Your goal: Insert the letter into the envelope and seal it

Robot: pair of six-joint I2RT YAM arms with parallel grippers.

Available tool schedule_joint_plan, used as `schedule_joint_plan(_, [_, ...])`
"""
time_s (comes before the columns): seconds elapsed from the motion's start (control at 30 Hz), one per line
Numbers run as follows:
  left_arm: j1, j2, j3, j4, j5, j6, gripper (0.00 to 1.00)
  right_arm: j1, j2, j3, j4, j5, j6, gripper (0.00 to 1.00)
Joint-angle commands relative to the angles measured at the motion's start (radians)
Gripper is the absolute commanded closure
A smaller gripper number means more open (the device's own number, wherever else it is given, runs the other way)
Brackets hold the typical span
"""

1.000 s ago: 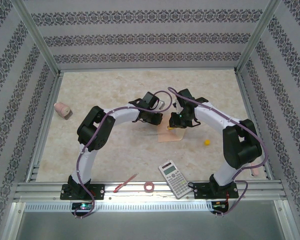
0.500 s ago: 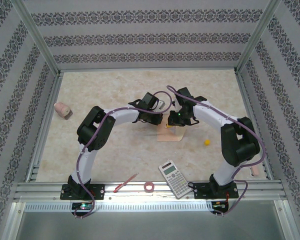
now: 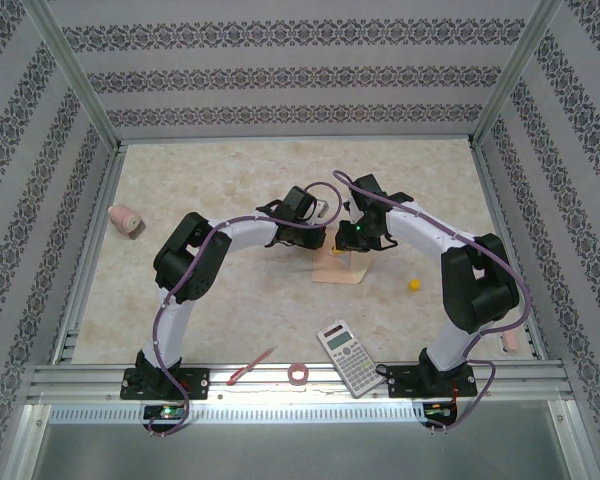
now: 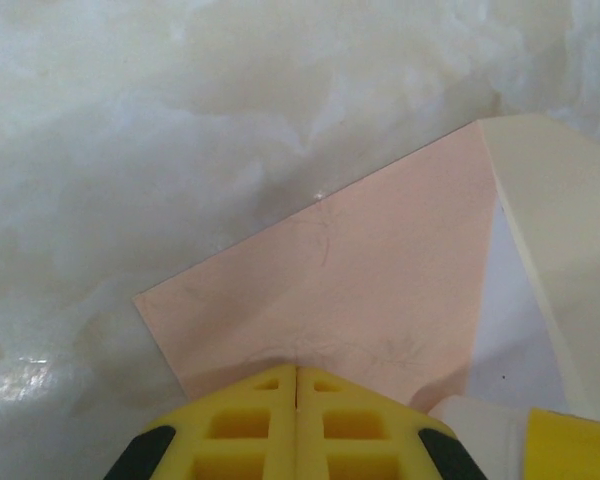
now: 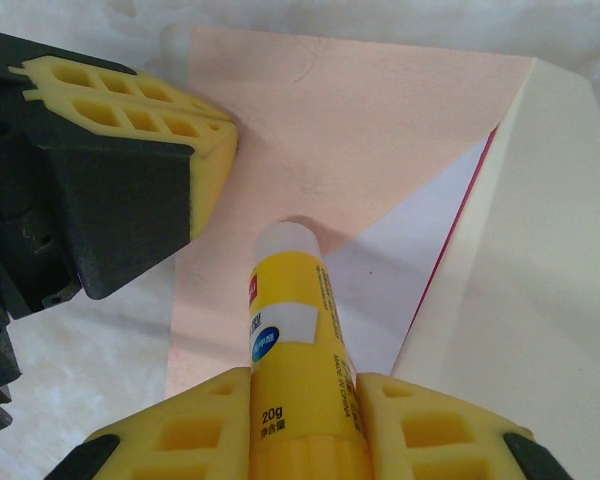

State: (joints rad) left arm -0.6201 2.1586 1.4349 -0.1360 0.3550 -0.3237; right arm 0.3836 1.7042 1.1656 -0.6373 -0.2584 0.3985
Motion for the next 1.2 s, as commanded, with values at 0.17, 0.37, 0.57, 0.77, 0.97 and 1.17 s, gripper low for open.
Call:
schedule_joint_plan(0.17, [-0.01, 0.031, -0.057, -0.074, -0.073, -0.139, 1.0, -0.002, -0.04, -0.047, -0.036, 0.04, 0.028, 0.98])
schedule_joint_plan(0.37, [-0.01, 0.025, -0.065, -0.062, -0.078, -0.203, 1.0, 0.011, -0.08, -0.087, -0.041, 0.036, 0.042, 0.98])
schedule_joint_plan(0.57, [-0.01, 0.023, -0.062, -0.061, -0.076, -0.232, 1.0, 0.025, -0.099, -0.103, -0.038, 0.031, 0.06, 0.98])
schedule_joint_plan(0.77, [-0.01, 0.022, -0.065, -0.06, -0.067, -0.237, 1.0, 0.029, -0.076, -0.088, -0.032, 0.037, 0.06, 0.98])
schedule_joint_plan(0.97, [-0.012, 0.015, -0.073, -0.063, -0.066, -0.234, 1.0, 0.005, -0.027, -0.057, -0.019, 0.025, 0.043, 0.99])
schedule_joint_plan(1.17, [-0.012, 0.011, -0.076, -0.063, -0.063, -0.23, 1.0, -0.014, 0.011, -0.011, -0.021, 0.025, 0.022, 0.99])
